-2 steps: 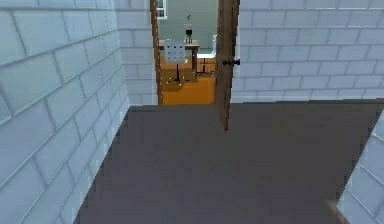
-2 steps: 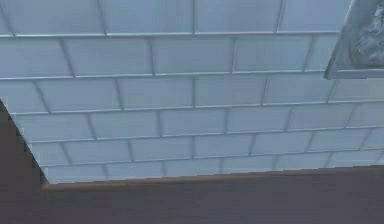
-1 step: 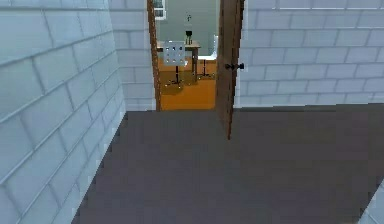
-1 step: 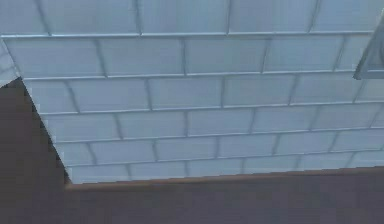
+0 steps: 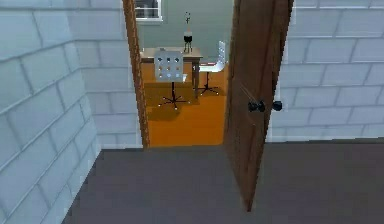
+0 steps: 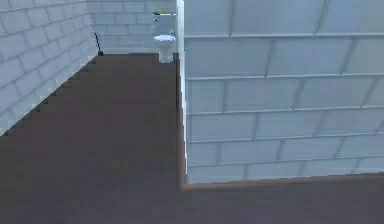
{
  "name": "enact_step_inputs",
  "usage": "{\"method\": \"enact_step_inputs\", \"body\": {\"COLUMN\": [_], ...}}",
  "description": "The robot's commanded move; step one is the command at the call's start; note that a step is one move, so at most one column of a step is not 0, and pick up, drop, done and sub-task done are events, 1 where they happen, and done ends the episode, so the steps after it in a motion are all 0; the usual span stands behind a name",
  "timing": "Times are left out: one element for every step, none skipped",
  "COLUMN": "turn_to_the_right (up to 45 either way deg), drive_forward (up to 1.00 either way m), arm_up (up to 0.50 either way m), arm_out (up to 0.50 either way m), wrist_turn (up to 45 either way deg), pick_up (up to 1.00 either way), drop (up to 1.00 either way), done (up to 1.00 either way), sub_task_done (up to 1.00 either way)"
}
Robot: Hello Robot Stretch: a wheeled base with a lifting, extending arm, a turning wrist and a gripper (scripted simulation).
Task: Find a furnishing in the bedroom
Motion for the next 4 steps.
{"method": "enact_step_inputs", "body": {"turn_to_the_right": [0.0, -3.0, 0.0, -6.0], "drive_forward": [1.00, 0.00, 0.85, 0.00], "arm_up": [0.00, 0.00, 0.00, 0.00], "arm_out": [0.00, 0.00, 0.00, 0.00], "wrist_turn": [0.0, 0.0, 0.0, 0.0], "pick_up": [0.00, 0.00, 0.00, 0.00], "drop": [0.00, 0.00, 0.00, 0.00], "done": [0.00, 0.00, 0.00, 0.00], "sub_task_done": [0.00, 0.00, 0.00, 0.00]}}
